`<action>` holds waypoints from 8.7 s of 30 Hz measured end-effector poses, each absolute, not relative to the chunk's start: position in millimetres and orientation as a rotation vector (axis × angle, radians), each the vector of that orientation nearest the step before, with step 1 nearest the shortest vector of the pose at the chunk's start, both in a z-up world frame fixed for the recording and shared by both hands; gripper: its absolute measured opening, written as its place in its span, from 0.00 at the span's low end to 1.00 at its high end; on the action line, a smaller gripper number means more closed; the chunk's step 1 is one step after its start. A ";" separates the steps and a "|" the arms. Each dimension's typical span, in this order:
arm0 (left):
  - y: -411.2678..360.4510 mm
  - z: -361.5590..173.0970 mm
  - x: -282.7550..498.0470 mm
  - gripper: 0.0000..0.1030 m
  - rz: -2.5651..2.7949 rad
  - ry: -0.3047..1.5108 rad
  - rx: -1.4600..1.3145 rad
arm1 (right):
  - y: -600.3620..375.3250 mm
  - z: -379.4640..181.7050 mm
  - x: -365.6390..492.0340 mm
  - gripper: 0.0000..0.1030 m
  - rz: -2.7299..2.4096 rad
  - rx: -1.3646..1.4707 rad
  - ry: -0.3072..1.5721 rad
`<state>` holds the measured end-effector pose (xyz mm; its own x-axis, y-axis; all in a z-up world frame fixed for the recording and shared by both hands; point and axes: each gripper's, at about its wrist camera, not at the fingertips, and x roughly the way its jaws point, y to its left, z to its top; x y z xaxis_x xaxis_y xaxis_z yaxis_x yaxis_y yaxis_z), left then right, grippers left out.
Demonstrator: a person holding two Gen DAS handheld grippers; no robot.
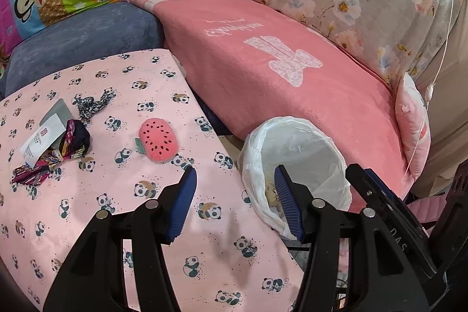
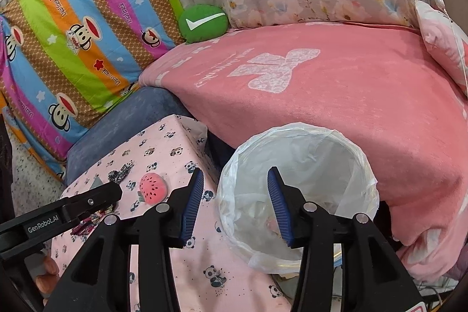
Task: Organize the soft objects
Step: 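Withdraw both open tools from the bin toward the table, then grasp the white hotel card packet with the left tool while the right tool grasps the braided strap, then carry the card packet and braided strap over the white bin and open both tools, then move both open tools back over the grey pouch and scrunchies, then grasp the dark red scrunchie with the left tool while the right tool grasps the grey pouch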
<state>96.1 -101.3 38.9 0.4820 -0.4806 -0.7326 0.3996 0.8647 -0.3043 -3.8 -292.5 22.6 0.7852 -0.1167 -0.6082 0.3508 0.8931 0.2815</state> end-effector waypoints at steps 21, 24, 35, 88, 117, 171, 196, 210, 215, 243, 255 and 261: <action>-13.9 31.0 110.1 0.59 -0.369 0.884 -0.127 | -215.3 25.2 27.9 0.44 -0.138 0.300 0.675; 1.1 27.1 113.5 0.59 -0.340 0.880 -0.126 | -204.6 23.8 32.9 0.44 -0.119 0.287 0.686; 64.9 2.7 129.9 0.69 -0.245 0.895 -0.123 | -152.1 12.9 58.4 0.44 -0.028 0.233 0.740; 151.8 -47.7 188.9 0.08 -0.267 0.978 -0.193 | -21.2 -47.4 184.0 0.02 0.184 0.241 0.894; -10.2 33.8 115.0 0.07 -0.523 0.884 -0.106 | -194.9 67.8 60.8 0.02 -0.059 0.342 0.570; -176.5 35.7 93.0 0.57 -0.755 0.912 0.008 | -340.5 48.9 -1.3 0.38 -0.344 0.456 0.518; -57.6 10.8 126.6 0.57 -0.499 0.937 -0.124 | -241.6 23.2 43.2 0.45 -0.176 0.340 0.655; 37.4 -17.8 154.3 0.60 -0.319 0.968 -0.221 | -165.1 3.1 87.3 0.45 -0.053 0.259 0.742; 78.8 -34.1 170.4 0.60 -0.251 0.985 -0.262 | -131.9 -8.7 110.8 0.45 0.015 0.234 0.780; 196.7 -99.8 264.8 0.72 -0.139 1.036 -0.327 | 13.2 -117.1 269.7 0.47 0.364 0.220 0.978; 159.8 -105.7 262.0 0.72 -0.241 1.041 -0.317 | -16.1 -108.7 240.7 0.11 0.381 0.270 0.967; 128.6 -108.0 250.2 0.67 -0.312 1.061 -0.300 | -42.1 -115.1 212.1 0.12 0.347 0.297 1.000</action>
<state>250.2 128.6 -108.0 0.4529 -0.3902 -0.8016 0.1058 0.9163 -0.3863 212.1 -42.1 -115.1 0.4936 0.4157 -0.7639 -0.1474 0.9056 0.3976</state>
